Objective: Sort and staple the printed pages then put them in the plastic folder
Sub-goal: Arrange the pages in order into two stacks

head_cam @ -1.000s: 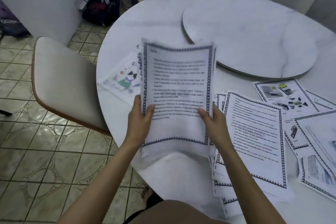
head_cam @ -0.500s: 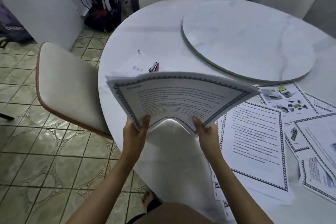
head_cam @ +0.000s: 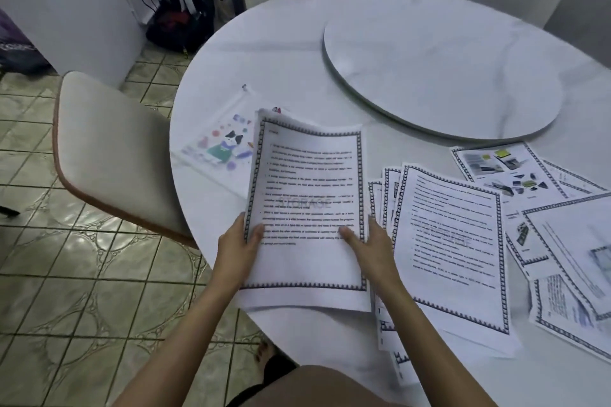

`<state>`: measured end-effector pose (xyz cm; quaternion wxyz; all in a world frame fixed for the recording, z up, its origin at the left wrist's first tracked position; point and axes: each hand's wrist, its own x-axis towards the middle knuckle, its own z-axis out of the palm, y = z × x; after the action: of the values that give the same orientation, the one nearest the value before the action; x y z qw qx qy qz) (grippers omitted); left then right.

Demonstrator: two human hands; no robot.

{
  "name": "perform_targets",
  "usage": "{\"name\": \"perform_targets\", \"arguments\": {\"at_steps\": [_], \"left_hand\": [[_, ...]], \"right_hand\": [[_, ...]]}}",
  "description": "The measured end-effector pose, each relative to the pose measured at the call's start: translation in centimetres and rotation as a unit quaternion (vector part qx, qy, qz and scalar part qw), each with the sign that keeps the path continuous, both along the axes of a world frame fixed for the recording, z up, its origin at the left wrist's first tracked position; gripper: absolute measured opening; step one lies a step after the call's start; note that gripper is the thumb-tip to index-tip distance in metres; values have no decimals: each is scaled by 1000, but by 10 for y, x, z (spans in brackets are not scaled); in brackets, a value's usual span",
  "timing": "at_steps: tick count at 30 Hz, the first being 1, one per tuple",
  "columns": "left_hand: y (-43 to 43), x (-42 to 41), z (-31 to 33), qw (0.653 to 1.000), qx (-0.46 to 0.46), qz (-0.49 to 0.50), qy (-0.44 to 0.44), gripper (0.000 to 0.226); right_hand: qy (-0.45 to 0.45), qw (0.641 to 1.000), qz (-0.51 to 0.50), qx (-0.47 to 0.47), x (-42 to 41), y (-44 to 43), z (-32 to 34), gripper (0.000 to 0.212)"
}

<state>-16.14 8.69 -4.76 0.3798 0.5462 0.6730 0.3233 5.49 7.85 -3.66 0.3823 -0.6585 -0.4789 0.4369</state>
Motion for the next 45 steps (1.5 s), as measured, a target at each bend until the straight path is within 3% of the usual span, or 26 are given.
{"name": "perform_targets", "arguments": {"at_steps": [6,11,16,22,33,38,45], "left_hand": [[-9,6,-10,999,-49,8,23,30],[-9,10,-6,999,-40,24,20,31],[-9,15,-1,999,-37,32,19,33],[-9,23,1,998,-37,49,10,34],[-13,31,10,996,-34,82,-11,30],[-17,30,16,995,-17,94,-29,30],[-17,32,29,990,21,112,-83,33]], "right_hand": [[-43,996,-5,-72,19,-7,-15,31],[-98,988,-117,-26,78,-10,-9,24],[-220,949,-226,-17,154,-19,-13,31],[-327,885,-278,-180,196,-26,-25,72],[-292,891,-303,-172,208,-22,-30,56],[-240,923,-294,-63,213,-28,-27,27],[-182,937,-293,56,218,-34,3,21]]}}
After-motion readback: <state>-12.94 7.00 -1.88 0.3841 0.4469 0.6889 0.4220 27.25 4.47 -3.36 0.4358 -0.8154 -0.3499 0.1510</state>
